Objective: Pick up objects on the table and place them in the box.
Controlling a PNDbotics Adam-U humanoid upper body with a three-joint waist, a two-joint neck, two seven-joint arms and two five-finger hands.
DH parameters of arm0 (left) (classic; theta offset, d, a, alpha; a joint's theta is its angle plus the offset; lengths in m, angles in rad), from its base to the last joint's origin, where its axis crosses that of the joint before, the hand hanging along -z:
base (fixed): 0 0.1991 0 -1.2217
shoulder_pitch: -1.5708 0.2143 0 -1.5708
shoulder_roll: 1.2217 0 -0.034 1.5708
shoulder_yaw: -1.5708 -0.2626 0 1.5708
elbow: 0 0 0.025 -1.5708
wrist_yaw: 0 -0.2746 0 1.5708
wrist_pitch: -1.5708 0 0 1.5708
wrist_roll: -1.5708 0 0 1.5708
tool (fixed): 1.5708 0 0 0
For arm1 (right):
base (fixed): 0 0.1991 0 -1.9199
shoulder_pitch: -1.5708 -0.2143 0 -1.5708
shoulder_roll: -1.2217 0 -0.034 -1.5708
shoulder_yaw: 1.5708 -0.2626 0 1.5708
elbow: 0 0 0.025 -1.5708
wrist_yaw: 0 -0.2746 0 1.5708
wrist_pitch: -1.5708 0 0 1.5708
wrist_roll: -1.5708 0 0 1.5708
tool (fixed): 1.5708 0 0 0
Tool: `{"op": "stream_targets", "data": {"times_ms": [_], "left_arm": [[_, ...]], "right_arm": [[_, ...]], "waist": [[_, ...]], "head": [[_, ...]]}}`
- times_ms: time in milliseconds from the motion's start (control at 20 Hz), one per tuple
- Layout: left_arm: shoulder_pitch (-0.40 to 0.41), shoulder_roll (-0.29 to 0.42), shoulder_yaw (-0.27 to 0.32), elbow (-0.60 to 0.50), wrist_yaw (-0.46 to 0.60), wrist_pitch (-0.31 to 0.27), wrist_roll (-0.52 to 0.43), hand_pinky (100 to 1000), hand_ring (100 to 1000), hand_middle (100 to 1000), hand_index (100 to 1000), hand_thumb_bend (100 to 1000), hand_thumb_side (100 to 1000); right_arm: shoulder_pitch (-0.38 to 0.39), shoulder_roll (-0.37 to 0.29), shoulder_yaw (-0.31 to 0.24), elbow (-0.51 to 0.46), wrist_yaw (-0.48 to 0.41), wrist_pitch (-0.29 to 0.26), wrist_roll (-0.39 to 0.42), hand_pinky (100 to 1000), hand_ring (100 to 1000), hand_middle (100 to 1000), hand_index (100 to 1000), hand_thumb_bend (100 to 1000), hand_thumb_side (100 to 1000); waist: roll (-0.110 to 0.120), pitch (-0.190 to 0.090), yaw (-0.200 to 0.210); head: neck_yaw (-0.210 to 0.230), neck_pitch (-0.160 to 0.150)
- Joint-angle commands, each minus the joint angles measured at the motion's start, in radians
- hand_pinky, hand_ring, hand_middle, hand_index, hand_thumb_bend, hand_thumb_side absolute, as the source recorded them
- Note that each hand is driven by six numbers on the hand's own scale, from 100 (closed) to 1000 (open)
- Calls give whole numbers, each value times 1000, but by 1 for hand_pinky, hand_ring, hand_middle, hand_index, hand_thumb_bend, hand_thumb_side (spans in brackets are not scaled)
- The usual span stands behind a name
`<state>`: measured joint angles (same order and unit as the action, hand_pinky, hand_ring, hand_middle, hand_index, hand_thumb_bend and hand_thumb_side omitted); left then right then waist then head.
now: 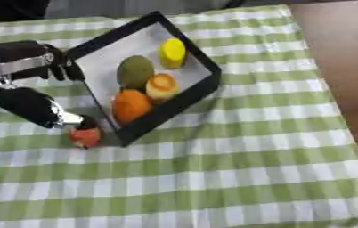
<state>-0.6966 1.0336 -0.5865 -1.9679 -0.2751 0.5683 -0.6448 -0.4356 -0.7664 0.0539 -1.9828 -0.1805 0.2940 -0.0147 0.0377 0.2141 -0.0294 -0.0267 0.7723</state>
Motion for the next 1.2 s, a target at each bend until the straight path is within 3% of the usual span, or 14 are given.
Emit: {"op": "stream_targets", "data": {"times_ms": [50, 200, 350, 700, 1200], "left_arm": [[-18, 4, -5, 12, -9, 88, -124, 792, 781, 732, 808, 620, 437], [-20, -6, -11, 26, -18, 80, -137, 792, 781, 732, 808, 617, 430], [-18, -20, -18, 44, -51, 65, -139, 798, 787, 739, 810, 594, 348], [-12, -37, -21, 92, -105, 20, -136, 798, 787, 739, 810, 594, 346], [24, -50, -24, 140, -147, 10, -135, 778, 749, 676, 747, 585, 379]], "right_arm": [[-11, -24, -12, -17, -3, 0, -2, 896, 737, 684, 779, 145, 391], [-11, -24, -11, -17, -4, -1, -3, 896, 737, 684, 779, 145, 391], [-11, -22, -11, -17, -5, -1, -3, 896, 737, 684, 779, 144, 391], [-11, -21, -12, -17, -6, -3, -5, 896, 737, 684, 779, 144, 391], [-10, -20, -12, -17, -6, -4, -6, 896, 737, 685, 779, 142, 393]], "waist": [[1, 3, 1], [0, 3, 2], [-2, 4, 1], [-4, 4, 0], [-10, 8, 3]], "head": [[1, -2], [5, -2], [12, -2], [15, -2], [29, -2]]}}
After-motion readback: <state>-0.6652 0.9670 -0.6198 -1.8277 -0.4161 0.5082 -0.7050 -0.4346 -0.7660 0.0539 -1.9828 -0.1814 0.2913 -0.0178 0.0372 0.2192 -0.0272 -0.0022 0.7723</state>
